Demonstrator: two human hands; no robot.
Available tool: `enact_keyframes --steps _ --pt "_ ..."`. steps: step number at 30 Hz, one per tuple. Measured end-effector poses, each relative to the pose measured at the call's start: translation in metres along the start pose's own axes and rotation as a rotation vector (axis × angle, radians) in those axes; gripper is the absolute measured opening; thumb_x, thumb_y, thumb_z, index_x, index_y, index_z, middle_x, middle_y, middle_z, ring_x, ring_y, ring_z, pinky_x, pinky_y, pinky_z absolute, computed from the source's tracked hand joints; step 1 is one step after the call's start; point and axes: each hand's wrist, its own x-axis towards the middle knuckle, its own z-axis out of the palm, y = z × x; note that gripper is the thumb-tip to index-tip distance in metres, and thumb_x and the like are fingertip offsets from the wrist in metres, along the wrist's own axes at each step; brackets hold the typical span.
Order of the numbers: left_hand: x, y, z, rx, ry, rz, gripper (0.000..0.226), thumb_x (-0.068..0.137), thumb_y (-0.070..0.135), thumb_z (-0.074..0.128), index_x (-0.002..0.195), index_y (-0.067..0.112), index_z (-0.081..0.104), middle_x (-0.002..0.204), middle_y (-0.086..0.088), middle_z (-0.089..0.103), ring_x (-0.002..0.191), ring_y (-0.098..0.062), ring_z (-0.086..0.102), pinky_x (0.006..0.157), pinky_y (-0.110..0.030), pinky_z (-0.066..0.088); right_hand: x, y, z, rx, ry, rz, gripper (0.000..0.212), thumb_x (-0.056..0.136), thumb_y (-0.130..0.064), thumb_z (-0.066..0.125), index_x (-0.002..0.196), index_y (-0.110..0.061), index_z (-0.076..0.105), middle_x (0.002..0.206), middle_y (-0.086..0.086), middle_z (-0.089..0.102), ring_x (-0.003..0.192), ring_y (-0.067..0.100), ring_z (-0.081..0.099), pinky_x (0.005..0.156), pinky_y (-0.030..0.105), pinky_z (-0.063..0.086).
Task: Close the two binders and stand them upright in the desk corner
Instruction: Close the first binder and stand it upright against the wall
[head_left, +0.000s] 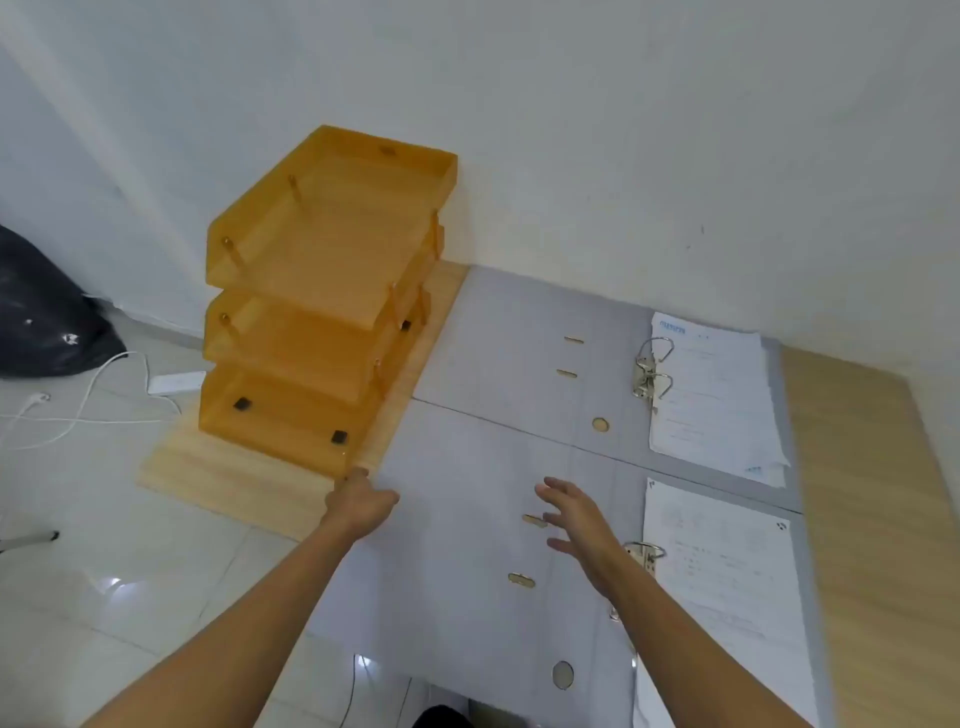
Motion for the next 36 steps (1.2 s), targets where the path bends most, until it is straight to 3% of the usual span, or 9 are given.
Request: enact_keyframes --steps 4,7,12,18,23,26,30,34,36 --pt "0.009 -0.018 0.003 0.084 -0.010 -0.059 0.070 0.093 0.028 0.063 0.152 0.004 0.034 0.153 -0.017 0.034 0.136 -0.038 0.042 0.109 -0.047 0.042 0.001 0.015 0.013 0.055 -0.038 0.086 0.056 0.098 -0.039 0.055 0.150 -0.023 0.042 0.153 0.003 0.044 0.141 0.025 0.040 0.111 0.050 0.040" --pt "0.013 -0.021 0.007 0.012 -0.034 -0.075 0.072 0.093 0.030 0.066 0.153 0.006 0.033 0.153 -0.017 0.040 0.136 -0.036 0.044 0.110 -0.045 0.042 0.000 0.026 0.015 0.076 -0.026 0.103 0.056 0.099 -0.039 0.055 0.151 -0.025 0.041 0.156 0.001 0.040 0.144 0.022 0.036 0.114 0.053 0.036" --pt "0.011 -0.016 0.016 0.146 0.090 -0.109 0.080 0.086 0.044 0.072 0.148 0.010 0.036 0.150 -0.019 0.028 0.139 -0.039 0.027 0.105 -0.048 0.039 -0.003 0.031 0.014 0.103 -0.071 0.111 0.059 0.099 -0.041 0.054 0.153 -0.029 0.036 0.160 -0.004 0.035 0.147 0.020 0.031 0.117 0.052 0.033" --pt "-0.006 -0.027 0.036 0.126 0.128 -0.140 0.089 0.081 0.044 0.078 0.149 0.008 0.032 0.151 -0.017 0.027 0.139 -0.040 0.027 0.107 -0.053 0.038 -0.012 0.046 0.007 0.042 -0.160 0.154 0.068 0.100 -0.047 0.048 0.159 -0.031 0.020 0.165 -0.009 0.022 0.151 0.019 0.021 0.117 0.052 0.032" --pt "-0.014 -0.051 0.031 0.006 0.185 -0.161 0.085 0.079 0.047 0.079 0.142 0.001 0.044 0.144 -0.020 0.048 0.131 -0.041 0.046 0.105 -0.050 0.044 -0.017 0.045 0.000 0.062 -0.189 0.150 0.071 0.097 -0.053 0.049 0.159 -0.032 0.020 0.165 -0.009 0.021 0.151 0.016 0.022 0.117 0.056 0.031" --pt "-0.021 -0.052 0.015 -0.098 0.154 -0.097 0.060 0.084 0.039 0.077 0.127 -0.001 0.064 0.128 -0.016 0.067 0.102 -0.030 0.062 0.089 -0.039 0.051 -0.020 0.043 -0.007 0.075 -0.191 0.143 0.072 0.095 -0.057 0.050 0.158 -0.030 0.025 0.164 -0.008 0.023 0.150 0.016 0.024 0.115 0.057 0.032" --pt "-0.047 -0.026 -0.021 -0.265 -0.047 0.022 0.036 0.086 0.034 0.076 0.106 0.004 0.076 0.105 -0.012 0.080 0.085 -0.026 0.078 0.080 -0.039 0.062 -0.029 0.030 -0.009 0.076 -0.235 0.118 0.073 0.094 -0.060 0.049 0.157 -0.031 0.027 0.163 -0.010 0.027 0.149 0.018 0.028 0.106 0.052 0.041" --pt "-0.095 0.029 -0.035 -0.249 -0.386 0.106 0.039 0.096 0.040 0.062 0.120 0.010 0.071 0.107 -0.003 0.080 0.096 -0.021 0.078 0.075 -0.030 0.062 -0.047 0.000 -0.005 0.128 -0.338 0.040 0.066 0.093 -0.060 0.052 0.152 -0.037 0.034 0.149 -0.016 0.038 0.144 0.023 0.033 0.102 0.057 0.045" --pt "-0.116 0.060 -0.025 -0.303 -0.523 0.131 0.045 0.101 0.043 0.052 0.129 0.011 0.065 0.114 -0.003 0.078 0.104 -0.021 0.076 0.078 -0.029 0.063 -0.060 -0.022 -0.005 0.139 -0.410 -0.015 0.048 0.091 -0.063 0.052 0.137 -0.048 0.046 0.132 -0.026 0.047 0.136 0.023 0.039 0.103 0.059 0.044"
